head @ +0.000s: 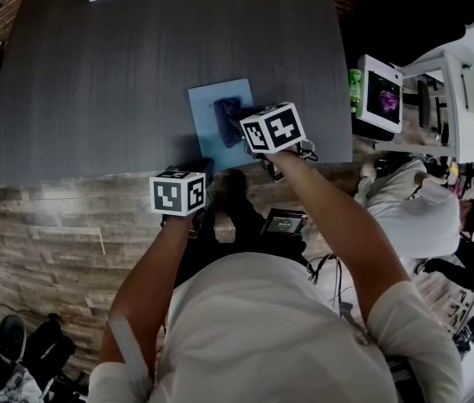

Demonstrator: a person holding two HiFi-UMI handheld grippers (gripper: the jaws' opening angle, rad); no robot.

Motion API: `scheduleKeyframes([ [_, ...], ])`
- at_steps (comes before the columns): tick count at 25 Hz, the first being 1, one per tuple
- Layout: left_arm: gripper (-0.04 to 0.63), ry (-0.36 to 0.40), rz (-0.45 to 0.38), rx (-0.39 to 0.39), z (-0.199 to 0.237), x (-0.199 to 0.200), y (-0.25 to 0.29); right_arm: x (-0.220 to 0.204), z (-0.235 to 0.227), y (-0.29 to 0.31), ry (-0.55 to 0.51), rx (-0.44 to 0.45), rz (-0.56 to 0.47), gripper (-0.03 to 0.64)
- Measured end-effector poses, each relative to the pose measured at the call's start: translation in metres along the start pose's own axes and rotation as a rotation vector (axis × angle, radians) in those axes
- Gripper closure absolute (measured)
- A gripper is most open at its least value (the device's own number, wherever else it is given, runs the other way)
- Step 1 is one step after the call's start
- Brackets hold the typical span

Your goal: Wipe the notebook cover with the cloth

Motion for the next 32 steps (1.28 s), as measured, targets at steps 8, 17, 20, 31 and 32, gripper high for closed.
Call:
scheduleKeyframes([
  [8, 0.586, 0.012, 0.0, 0.009, 0.002, 0.001, 0.001, -0.005, -0.021, -0.014, -0.006, -0.063, -0.004, 0.517],
  [17, 0.586, 0.014, 0.008, 0.008, 0.004, 0.001, 0.004, -0.007, -0.038, -0.028, -0.031, -0.152, 0.003, 0.517],
  [20, 0.584, 0.014, 0.006, 0.006, 0.003, 0.002, 0.004, -0.006, -0.042, -0.036, -0.043, -0.183, 0.0, 0.517],
  [31, 0.584, 0.023, -0.013, -0.033, -0.001, 0.004, -0.011, 0.014, -0.047, -0.076, -0.037, -0.243, -0.098, 0.518],
  [32, 0.584, 0.023, -0.02, -0.034, -0.001, 0.004, -0.015, 0.016, -0.043, -0.077, -0.034, -0.234, -0.108, 0.518],
])
Point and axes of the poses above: the fingertips, and each gripper's own axes: y forward along the fingers, z to its left, x out of its top, the point moved 8 cm from there along -y, backward along the fingers, and after that the axes turned 14 degrees about -z, right-handed, at the moved point
